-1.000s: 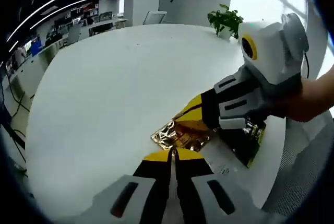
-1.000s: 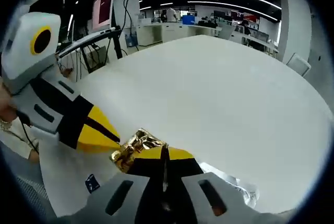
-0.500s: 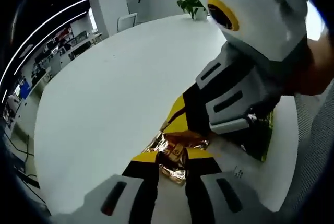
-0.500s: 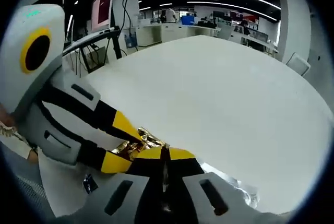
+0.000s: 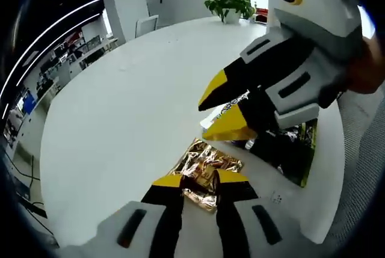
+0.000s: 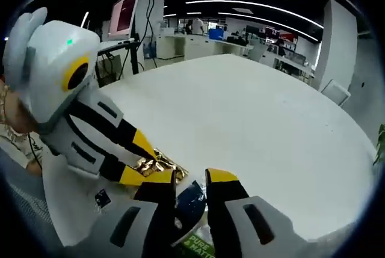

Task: Arrange the skincare products in the storage area until every visible bottle or jar stands upright without overlapping.

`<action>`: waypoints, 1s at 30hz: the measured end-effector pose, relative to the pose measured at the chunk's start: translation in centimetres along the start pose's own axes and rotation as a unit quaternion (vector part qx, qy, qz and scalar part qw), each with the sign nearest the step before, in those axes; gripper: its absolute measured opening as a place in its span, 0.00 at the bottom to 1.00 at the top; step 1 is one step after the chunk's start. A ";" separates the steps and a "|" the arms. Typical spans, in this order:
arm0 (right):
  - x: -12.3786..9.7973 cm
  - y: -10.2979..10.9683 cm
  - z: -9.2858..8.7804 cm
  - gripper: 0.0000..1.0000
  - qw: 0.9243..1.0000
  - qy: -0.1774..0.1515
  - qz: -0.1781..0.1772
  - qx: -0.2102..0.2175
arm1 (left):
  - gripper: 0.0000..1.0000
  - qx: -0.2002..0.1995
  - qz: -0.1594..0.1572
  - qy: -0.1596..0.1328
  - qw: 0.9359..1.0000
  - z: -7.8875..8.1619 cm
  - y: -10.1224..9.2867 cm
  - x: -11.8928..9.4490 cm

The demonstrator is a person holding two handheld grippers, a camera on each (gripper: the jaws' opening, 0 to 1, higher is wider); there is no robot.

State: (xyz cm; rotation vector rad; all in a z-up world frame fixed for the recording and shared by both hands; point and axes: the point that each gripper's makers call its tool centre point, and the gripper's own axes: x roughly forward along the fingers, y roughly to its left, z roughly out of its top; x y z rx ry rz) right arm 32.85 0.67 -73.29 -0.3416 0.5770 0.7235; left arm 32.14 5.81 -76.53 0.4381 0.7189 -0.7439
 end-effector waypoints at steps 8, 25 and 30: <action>-1.8 0.2 -1.2 0.27 1.000 -0.001 0.008 0.004 | 0.27 0.001 0.009 -0.003 1.000 0.5 0.5 -0.5; -8.0 3.1 -0.2 0.54 0.998 -0.047 0.031 -0.040 | 0.49 -0.023 0.035 -0.015 0.999 0.7 -1.1 -4.9; -10.3 3.9 -0.7 0.70 0.996 -0.060 0.037 -0.045 | 0.58 -0.040 0.039 -0.015 0.998 0.4 -2.3 -6.2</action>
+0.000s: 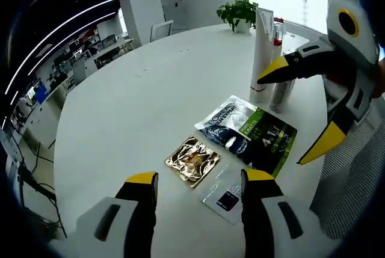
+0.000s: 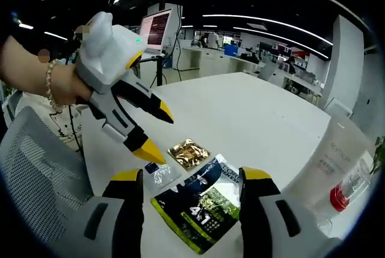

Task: Arrange the skincare products in the storage area until every visible bottle or jar stands upright without overlapping.

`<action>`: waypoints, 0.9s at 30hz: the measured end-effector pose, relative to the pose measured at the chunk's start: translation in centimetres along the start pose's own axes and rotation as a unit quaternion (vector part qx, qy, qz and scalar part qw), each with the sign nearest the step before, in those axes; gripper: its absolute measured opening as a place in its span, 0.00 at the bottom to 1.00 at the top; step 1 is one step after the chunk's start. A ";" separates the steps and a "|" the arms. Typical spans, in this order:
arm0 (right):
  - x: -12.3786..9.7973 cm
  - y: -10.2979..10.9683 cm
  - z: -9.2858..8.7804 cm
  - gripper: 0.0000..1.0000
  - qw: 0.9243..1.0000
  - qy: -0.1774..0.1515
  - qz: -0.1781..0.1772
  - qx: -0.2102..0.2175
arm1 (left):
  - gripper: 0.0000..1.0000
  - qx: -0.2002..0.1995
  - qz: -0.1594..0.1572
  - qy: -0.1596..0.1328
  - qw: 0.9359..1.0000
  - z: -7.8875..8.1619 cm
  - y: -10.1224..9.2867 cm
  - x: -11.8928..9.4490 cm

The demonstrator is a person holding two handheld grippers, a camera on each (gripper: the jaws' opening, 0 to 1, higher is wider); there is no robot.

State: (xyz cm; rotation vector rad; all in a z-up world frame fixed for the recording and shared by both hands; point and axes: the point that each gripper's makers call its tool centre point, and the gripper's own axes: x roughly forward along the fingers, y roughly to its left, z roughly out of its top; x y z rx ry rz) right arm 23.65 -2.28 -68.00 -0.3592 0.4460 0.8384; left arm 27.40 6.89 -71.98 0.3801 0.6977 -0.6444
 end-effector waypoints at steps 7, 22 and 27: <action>-4.8 -0.3 0.2 0.85 1.000 -0.018 -0.020 -0.005 | 0.74 -0.037 0.010 -0.008 0.999 -0.4 -1.2 -2.6; -13.7 -9.0 -3.4 1.00 0.982 -0.033 -0.140 0.119 | 0.97 -0.193 0.027 -0.060 0.979 -0.4 -1.2 -8.0; -14.6 -10.2 -4.7 1.00 0.977 -0.036 -0.160 0.138 | 0.99 -0.199 0.036 -0.066 0.977 -1.1 -1.5 -8.6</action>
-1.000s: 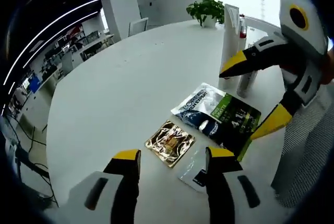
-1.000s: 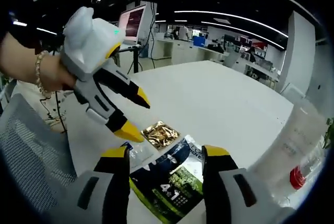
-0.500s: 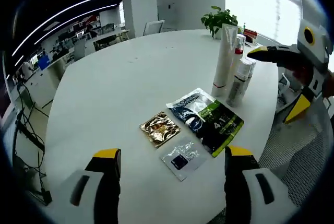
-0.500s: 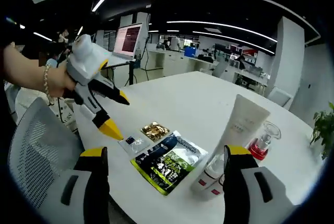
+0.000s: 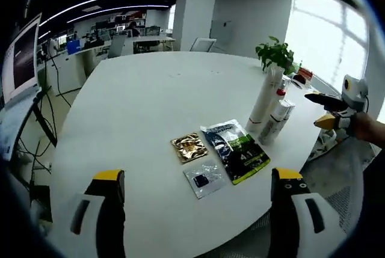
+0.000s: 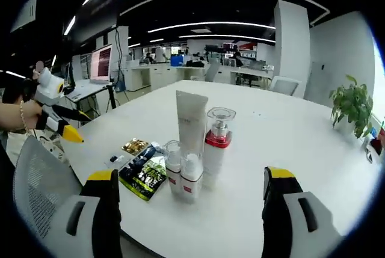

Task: Arrange the skincare products in the storage area until every visible bottle or jar stands upright without overlapping.

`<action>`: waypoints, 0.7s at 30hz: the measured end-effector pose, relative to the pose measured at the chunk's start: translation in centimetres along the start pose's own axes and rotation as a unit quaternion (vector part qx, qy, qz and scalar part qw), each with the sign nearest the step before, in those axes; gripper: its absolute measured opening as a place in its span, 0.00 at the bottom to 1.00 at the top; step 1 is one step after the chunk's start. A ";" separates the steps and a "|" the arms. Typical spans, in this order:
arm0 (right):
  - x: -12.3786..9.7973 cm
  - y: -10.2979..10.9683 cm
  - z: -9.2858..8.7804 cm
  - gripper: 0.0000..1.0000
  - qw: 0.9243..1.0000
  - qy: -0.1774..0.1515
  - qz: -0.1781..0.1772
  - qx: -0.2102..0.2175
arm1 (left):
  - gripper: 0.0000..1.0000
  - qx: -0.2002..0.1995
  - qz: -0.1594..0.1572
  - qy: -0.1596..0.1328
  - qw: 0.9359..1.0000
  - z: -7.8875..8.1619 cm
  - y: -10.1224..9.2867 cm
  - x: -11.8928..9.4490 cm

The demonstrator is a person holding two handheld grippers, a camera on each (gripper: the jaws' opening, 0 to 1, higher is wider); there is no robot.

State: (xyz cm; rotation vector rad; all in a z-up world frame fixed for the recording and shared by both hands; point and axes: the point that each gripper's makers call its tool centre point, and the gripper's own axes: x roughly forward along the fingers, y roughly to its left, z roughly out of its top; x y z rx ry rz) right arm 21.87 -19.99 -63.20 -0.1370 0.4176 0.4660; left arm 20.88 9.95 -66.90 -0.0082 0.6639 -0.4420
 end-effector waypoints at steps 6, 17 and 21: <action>0.3 0.5 -1.1 1.00 1.000 0.018 0.002 -0.015 | 0.99 0.003 0.010 0.007 1.000 -1.9 -0.1 -0.1; 0.2 0.4 -1.6 1.00 1.000 0.025 0.002 -0.002 | 0.97 0.017 0.016 0.016 1.000 -2.4 0.1 0.2; 0.3 0.4 -2.0 1.00 1.000 0.028 0.003 -0.001 | 0.97 0.018 0.016 0.018 1.000 -2.6 0.3 0.3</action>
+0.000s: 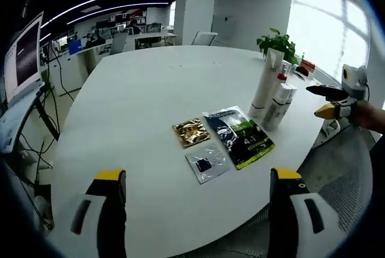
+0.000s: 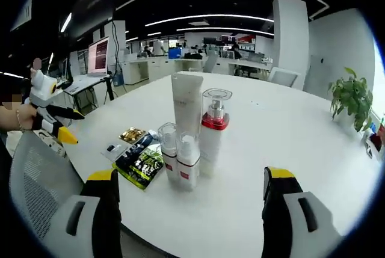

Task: Arrange the skincare products in the storage area until every visible bottle or jar stands upright without overlapping.

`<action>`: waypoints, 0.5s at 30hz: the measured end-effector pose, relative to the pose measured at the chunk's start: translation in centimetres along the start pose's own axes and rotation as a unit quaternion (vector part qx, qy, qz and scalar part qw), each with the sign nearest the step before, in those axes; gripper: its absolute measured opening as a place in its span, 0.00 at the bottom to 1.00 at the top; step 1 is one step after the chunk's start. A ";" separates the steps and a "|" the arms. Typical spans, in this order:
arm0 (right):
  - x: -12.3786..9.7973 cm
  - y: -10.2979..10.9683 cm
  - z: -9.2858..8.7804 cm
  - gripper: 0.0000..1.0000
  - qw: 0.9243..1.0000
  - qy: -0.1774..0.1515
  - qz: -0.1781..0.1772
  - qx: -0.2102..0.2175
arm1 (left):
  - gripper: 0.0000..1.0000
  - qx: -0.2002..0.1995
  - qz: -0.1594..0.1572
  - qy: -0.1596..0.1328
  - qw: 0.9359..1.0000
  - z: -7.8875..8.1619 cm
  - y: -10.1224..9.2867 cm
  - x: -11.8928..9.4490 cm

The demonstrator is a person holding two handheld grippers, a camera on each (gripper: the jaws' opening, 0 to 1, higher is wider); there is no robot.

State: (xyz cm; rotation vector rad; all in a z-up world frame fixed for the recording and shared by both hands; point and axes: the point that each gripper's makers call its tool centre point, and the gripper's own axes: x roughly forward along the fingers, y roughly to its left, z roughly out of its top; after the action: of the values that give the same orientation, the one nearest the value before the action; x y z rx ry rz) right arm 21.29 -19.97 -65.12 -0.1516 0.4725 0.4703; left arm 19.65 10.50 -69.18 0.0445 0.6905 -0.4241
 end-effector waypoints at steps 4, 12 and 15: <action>0.1 -0.1 -0.2 0.99 1.000 0.004 0.000 0.003 | 0.96 -0.001 -0.003 0.004 1.000 -0.2 -0.1 0.0; 0.1 -0.2 -0.3 0.99 1.000 0.005 -0.001 0.007 | 0.96 0.003 -0.005 0.009 1.000 -0.3 -0.2 0.1; 0.0 0.0 -0.3 0.97 1.000 0.009 0.000 0.004 | 0.96 0.003 -0.005 0.006 1.000 -0.3 -0.2 0.0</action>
State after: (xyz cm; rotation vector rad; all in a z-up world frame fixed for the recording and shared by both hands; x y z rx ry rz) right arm 21.19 -20.07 -65.45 -0.1488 0.4913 0.4675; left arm 19.42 10.36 -69.39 0.0483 0.7016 -0.4358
